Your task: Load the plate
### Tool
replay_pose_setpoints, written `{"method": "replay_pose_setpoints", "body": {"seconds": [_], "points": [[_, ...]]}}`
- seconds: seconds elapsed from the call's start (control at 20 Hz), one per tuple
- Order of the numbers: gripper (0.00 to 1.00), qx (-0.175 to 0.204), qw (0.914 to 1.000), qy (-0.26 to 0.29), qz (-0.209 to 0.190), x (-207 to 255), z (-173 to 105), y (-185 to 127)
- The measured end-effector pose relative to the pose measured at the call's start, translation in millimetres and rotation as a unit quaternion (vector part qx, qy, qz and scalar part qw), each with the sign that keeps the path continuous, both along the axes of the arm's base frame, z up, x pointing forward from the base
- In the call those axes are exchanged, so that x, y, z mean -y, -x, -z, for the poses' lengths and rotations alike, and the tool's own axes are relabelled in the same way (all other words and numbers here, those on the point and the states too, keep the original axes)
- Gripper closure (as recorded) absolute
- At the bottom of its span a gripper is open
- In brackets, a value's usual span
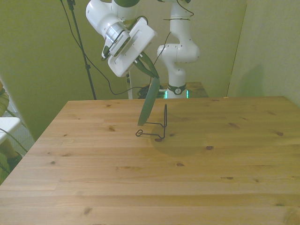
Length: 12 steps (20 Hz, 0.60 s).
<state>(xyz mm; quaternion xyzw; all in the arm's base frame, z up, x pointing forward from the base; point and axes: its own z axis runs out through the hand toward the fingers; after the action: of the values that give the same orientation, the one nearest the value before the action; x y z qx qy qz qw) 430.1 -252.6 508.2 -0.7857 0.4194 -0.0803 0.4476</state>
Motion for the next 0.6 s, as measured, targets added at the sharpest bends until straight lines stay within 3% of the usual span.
{"method": "replay_pose_setpoints", "body": {"seconds": [0.6], "points": [[1.00, 0.007, 0.9997, -0.025, -0.003, 2.5, 16.3, 9.4]]}}
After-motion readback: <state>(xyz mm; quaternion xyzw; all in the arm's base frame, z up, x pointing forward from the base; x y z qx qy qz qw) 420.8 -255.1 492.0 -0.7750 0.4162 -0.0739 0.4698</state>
